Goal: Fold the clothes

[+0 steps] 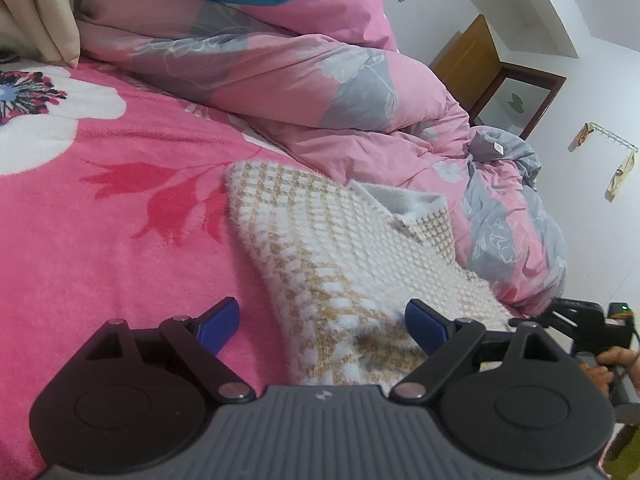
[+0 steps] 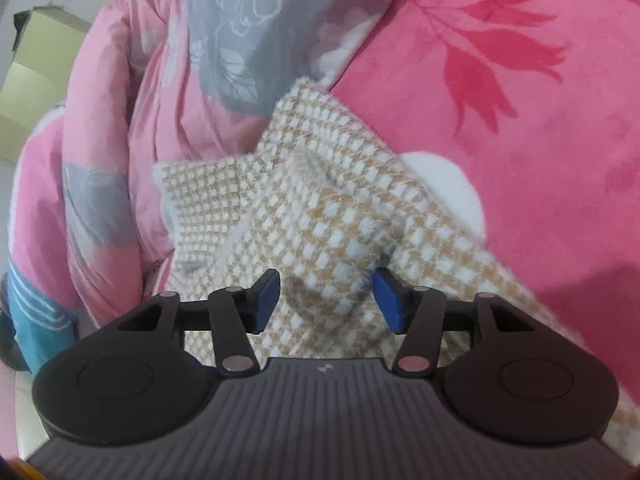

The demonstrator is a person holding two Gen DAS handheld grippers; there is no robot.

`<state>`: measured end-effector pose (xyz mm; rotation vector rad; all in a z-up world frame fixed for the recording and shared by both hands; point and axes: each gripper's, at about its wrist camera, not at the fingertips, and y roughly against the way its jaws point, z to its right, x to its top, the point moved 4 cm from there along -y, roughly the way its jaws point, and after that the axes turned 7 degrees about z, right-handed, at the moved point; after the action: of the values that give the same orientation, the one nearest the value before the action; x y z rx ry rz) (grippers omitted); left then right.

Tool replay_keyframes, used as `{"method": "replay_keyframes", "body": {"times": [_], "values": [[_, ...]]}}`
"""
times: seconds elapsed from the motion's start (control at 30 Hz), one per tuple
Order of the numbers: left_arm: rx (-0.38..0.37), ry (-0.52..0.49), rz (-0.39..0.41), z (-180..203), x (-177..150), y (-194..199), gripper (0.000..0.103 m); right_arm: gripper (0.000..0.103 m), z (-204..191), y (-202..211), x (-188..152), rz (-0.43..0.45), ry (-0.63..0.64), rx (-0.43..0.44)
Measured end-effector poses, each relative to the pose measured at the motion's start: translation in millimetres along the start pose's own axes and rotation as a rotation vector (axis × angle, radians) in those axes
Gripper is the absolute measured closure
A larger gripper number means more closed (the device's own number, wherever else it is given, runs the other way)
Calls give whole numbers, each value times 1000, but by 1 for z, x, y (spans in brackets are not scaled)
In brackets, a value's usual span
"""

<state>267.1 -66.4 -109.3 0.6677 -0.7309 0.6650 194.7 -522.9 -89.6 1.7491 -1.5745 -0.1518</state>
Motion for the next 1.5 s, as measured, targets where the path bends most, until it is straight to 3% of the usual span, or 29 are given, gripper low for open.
{"method": "replay_keyframes", "body": {"times": [0.13, 0.17, 0.2, 0.23, 0.37, 0.47, 0.67, 0.93, 1.07, 1.2, 1.27, 1.33, 1.43, 1.5], "values": [[-15, 16, 13, -2, 1, 2, 13, 47, -3, -15, 5, 31, -9, 1], [-20, 21, 18, -2, 1, 3, 13, 53, -4, -17, 6, 40, -4, 2], [-26, 24, 26, -2, 2, 4, 13, 76, -5, -15, 6, 55, 18, 10], [-34, 28, 35, -2, 2, 6, 13, 86, -8, -11, 6, 69, 39, 24], [-47, 36, 48, -2, 4, 8, 13, 88, -23, 11, 9, 166, 140, 84], [-34, 31, 34, -2, 3, 5, 13, 88, -22, 17, 17, 191, 146, 75], [-12, 5, 13, 1, 0, 1, 12, 85, 13, 1, 13, 139, 66, -1], [-6, -1, 8, 2, 0, 0, 12, 53, 42, 45, 43, 334, -96, -62], [-6, -1, 8, 3, 0, 0, 12, 48, 51, 39, 51, 272, -138, -8], [-4, -2, 7, 3, -1, 0, 12, 49, 38, 15, 34, 145, -1, -3], [-3, -2, 6, 3, -1, 0, 11, 51, 27, 12, 27, 155, 127, -79], [-2, -3, 5, 3, -2, 0, 11, 52, 7, 27, 23, 247, 249, -153], [3, -8, 1, 4, -1, -1, 11, 54, -44, 44, -10, 276, 556, -74], [6, -11, -2, 4, -2, -1, 11, 55, -69, 41, -41, 224, 752, -15]]}}
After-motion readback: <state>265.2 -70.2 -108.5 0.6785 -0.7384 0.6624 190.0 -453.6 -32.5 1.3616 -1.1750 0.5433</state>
